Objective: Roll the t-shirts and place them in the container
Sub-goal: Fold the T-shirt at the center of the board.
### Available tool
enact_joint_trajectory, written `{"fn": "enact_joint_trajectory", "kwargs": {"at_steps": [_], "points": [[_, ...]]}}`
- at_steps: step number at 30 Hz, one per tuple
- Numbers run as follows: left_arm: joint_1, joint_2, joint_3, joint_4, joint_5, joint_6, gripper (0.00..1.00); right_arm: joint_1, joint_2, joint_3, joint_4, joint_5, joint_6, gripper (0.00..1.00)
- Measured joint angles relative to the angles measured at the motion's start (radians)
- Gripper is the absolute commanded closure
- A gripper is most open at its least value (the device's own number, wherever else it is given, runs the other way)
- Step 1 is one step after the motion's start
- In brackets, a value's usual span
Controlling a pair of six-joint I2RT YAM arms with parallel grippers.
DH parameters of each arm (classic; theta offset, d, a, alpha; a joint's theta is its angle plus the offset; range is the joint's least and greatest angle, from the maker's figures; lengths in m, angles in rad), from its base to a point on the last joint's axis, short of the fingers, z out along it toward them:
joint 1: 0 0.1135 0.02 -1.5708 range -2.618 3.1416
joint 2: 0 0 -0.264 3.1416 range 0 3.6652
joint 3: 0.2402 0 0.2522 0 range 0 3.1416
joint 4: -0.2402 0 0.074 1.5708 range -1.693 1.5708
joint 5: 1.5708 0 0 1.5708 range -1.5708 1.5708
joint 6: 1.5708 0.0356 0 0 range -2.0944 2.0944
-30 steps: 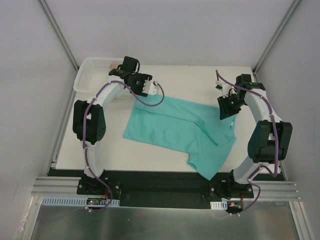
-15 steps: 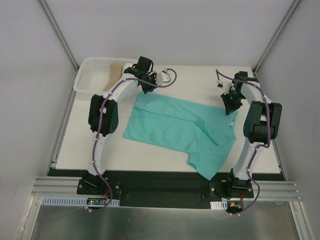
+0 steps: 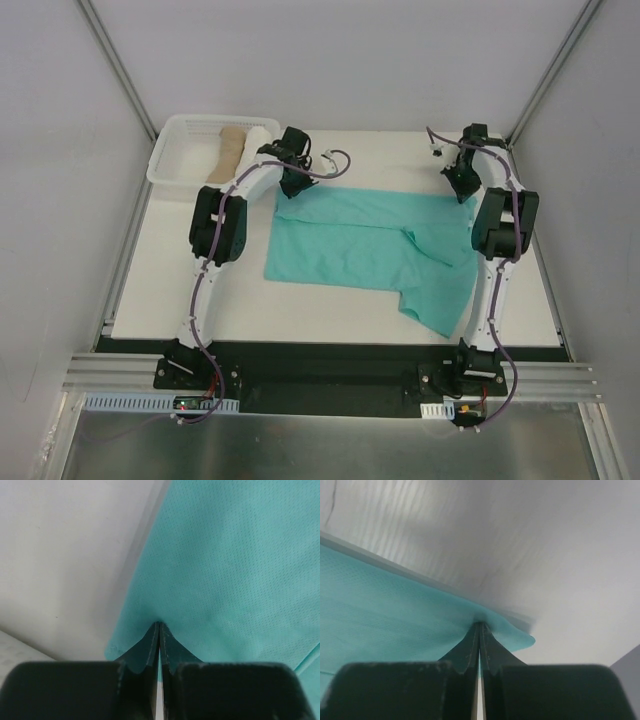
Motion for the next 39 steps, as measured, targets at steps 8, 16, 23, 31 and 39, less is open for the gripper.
{"fn": "enact_joint_trajectory", "kwargs": {"at_steps": [8,16,23,31,39], "points": [[-0.018,0.076,0.146,-0.002,-0.06,-0.026,1.0,0.008,0.124,0.199,0.106,0.048,-0.024,0.9],[-0.058,-0.081,0.048,0.001,-0.027,-0.117,1.0,0.018,-0.155,-0.136,0.163,-0.072,0.026,0.93],[-0.063,-0.323,-0.18,0.008,0.052,-0.296,1.0,0.122,-0.329,-0.256,0.15,-0.21,0.067,0.98],[-0.043,-0.444,-0.379,-0.008,0.085,-0.381,1.0,0.239,-0.258,-0.347,0.075,-0.241,0.087,0.99],[0.002,-0.497,-0.43,-0.01,0.083,-0.39,0.98,0.322,-0.257,-0.38,0.018,-0.28,0.121,0.97]]}}
